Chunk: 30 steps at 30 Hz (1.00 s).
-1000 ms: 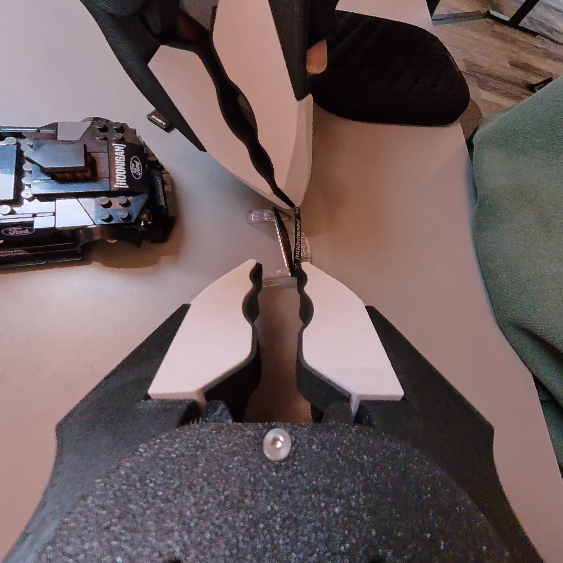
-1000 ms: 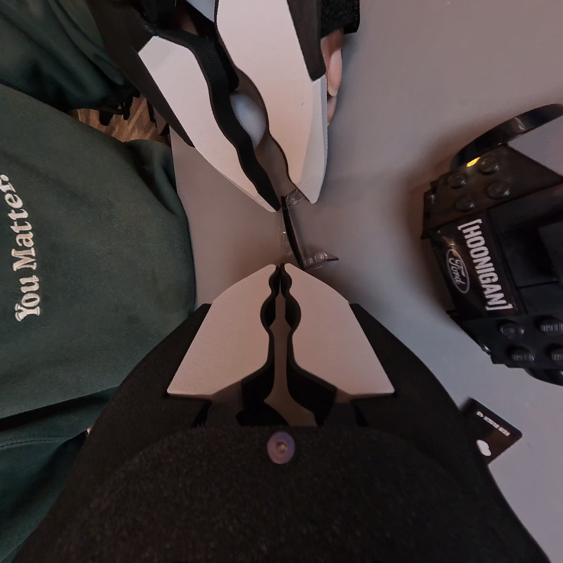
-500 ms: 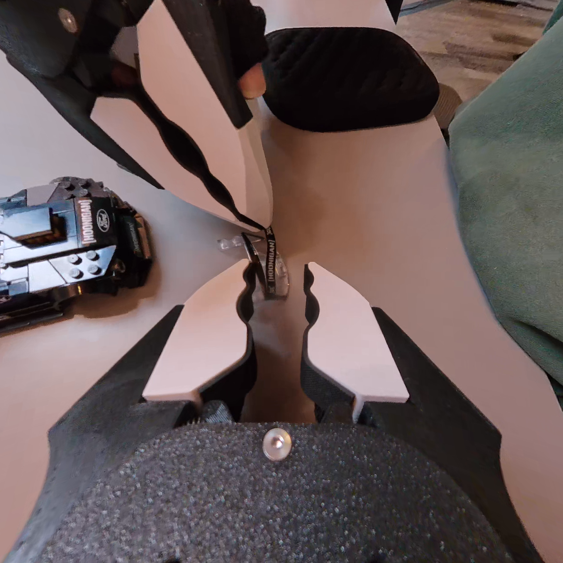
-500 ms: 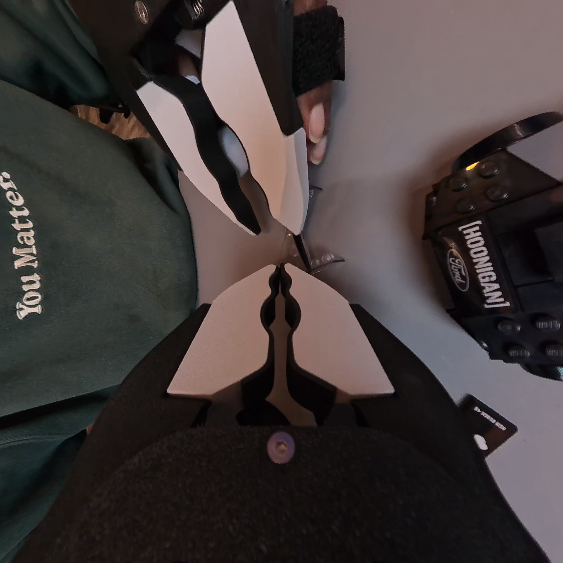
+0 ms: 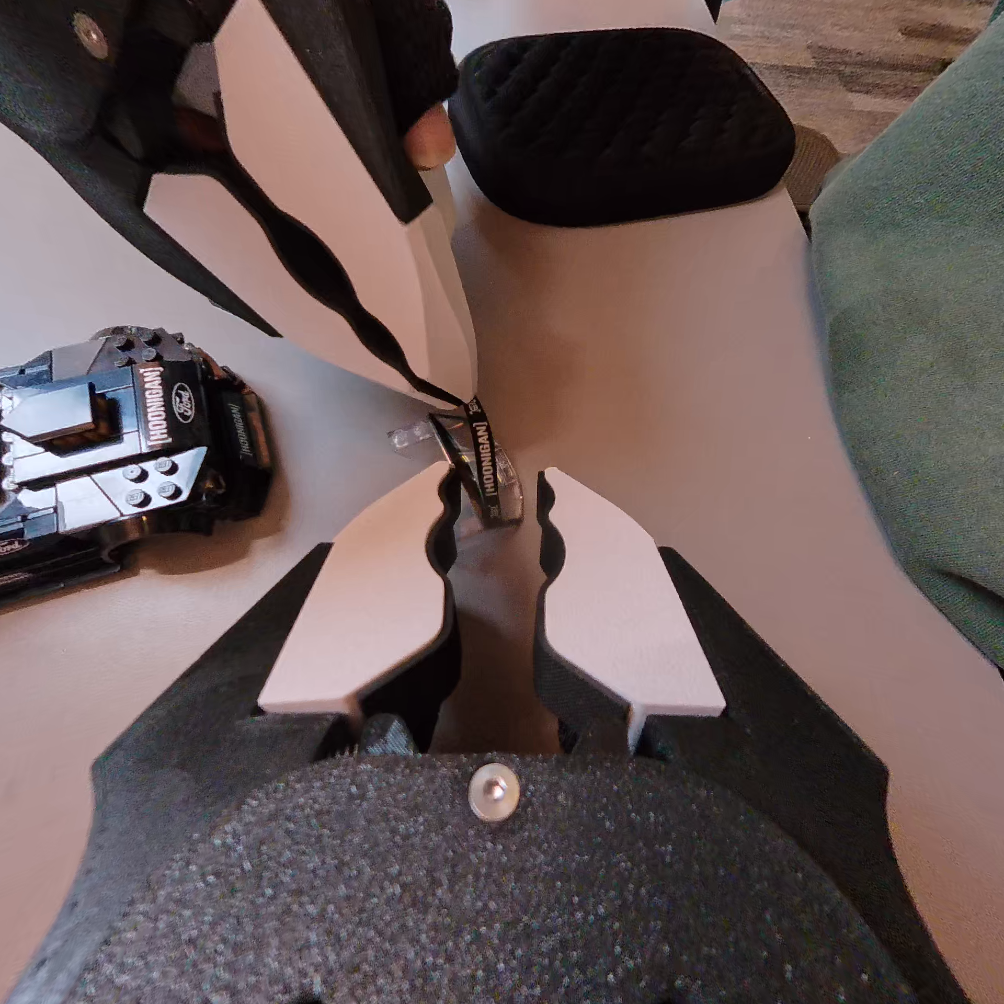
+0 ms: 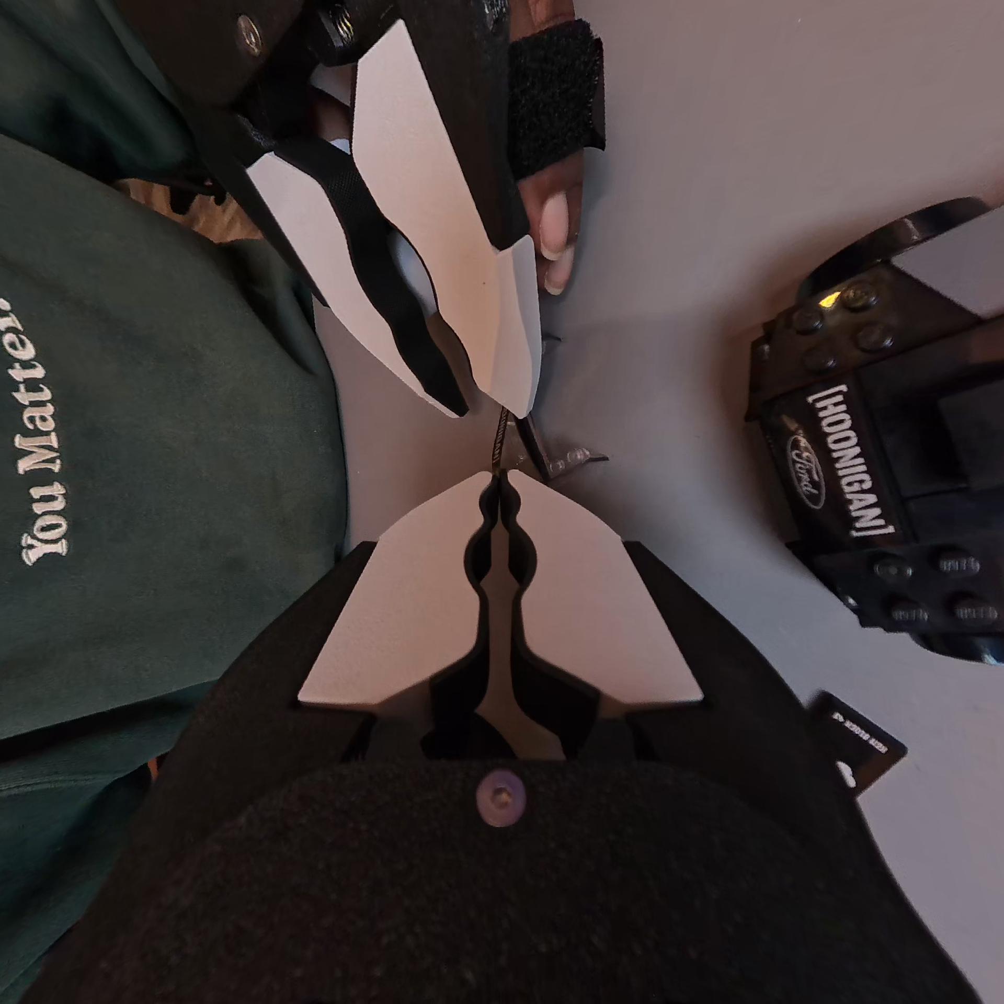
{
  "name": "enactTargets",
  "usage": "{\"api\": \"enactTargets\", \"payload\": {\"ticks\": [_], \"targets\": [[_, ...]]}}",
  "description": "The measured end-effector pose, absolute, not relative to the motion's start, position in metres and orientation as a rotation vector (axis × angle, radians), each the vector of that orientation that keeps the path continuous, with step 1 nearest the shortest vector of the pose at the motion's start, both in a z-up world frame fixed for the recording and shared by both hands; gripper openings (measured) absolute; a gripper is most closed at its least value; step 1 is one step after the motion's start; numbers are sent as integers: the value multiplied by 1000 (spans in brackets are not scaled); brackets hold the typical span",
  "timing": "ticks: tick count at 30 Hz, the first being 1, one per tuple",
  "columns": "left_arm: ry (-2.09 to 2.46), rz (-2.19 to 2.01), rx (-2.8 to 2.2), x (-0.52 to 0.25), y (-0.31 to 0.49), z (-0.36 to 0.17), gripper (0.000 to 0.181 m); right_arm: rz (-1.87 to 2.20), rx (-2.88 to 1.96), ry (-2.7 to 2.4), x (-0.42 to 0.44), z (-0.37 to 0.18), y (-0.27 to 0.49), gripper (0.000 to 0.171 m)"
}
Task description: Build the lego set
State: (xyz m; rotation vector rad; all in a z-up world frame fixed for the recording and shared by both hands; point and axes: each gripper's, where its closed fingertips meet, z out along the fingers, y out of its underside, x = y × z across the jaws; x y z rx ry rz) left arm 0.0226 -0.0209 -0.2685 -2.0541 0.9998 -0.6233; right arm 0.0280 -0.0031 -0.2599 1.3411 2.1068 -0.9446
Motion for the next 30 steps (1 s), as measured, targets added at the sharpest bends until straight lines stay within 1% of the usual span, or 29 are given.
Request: {"api": "enactTargets", "payload": {"ticks": [7,10,16,24,30], "targets": [[1012,-591,-2057,23,-21,-270,27,-972,1302,2150,29,-251,-10,0],[1050,-549,-2098,20,-23,-280,27,-982,1284,2170,29,-246,-13,0],[1017,-547,-2036,24,-19,-264,30,-979,1284,2181,30,-246,-13,0],[1037,-507,-2106,24,-16,-280,32,-1000,1268,2190,30,-245,-17,0],[1072,-489,-2104,26,-18,-283,28,-1003,1275,2195,31,-246,-15,0]]}}
